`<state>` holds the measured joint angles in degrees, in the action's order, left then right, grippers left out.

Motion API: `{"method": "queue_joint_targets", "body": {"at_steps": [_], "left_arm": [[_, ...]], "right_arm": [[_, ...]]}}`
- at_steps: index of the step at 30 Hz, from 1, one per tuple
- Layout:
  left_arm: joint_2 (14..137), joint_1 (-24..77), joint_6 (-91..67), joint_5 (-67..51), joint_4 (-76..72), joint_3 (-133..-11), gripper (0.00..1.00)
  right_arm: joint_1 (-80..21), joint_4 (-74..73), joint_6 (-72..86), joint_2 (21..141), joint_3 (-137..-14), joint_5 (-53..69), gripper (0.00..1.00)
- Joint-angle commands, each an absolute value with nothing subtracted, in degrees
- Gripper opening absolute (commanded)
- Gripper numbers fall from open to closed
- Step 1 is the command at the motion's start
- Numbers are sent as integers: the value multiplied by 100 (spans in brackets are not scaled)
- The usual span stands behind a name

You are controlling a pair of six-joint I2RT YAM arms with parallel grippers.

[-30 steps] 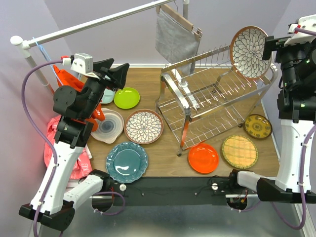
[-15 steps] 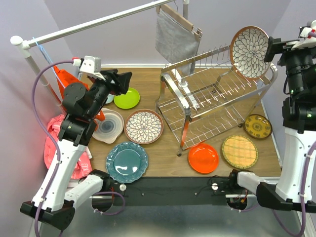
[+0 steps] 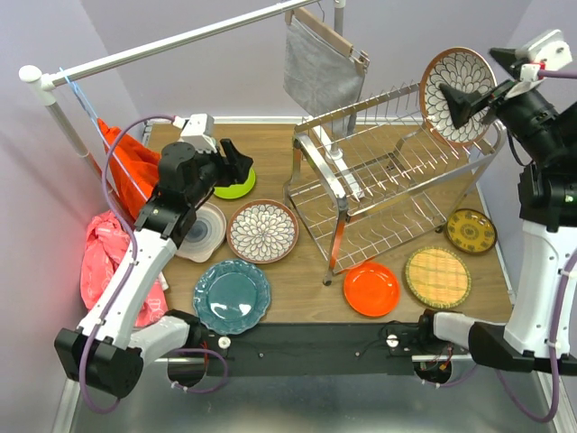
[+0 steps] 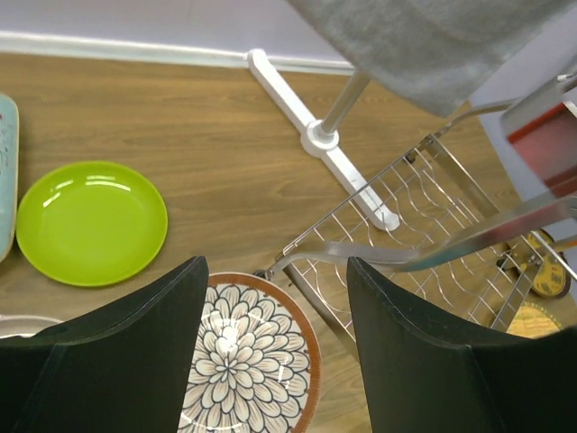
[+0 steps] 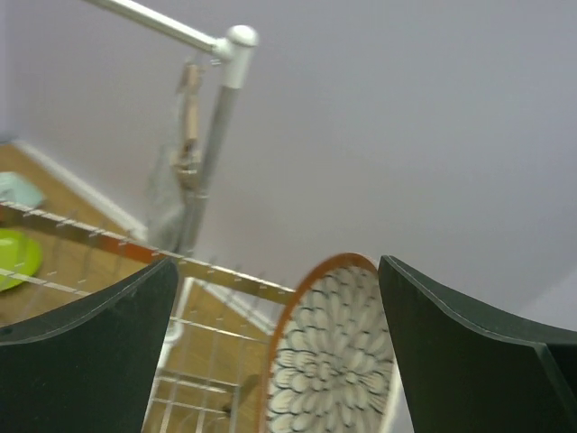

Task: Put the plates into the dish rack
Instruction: Grab a plate with the left arm

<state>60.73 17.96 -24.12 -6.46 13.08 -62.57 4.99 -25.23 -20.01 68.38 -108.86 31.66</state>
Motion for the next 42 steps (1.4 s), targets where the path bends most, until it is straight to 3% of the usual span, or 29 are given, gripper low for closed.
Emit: {"method": "queue_joint_targets", "body": {"at_steps": [1,10,16,21,42], "left_arm": [[6389,1723,-2759,-344,1406,-6091,72],[7601,1372,-3752,-219,1266,-6047,71],[8366,1116,-4403,-45,1221,-6038,65],[8849,1064,-4868,720,1643,-6170,65],[10177,853,-5766,1441,1011,-6100,59]], "right_arm": [[545,-2909,-1242,7154,-10952,5148,100],[211,-3128,-475,8094,-11504,5590,100],[-113,-3489,-308,8586,-11866,5257,98],[-202,-3516,-308,8587,-11637,4966,98],[-193,-3419,-237,8578,-11584,4808,99]]}}
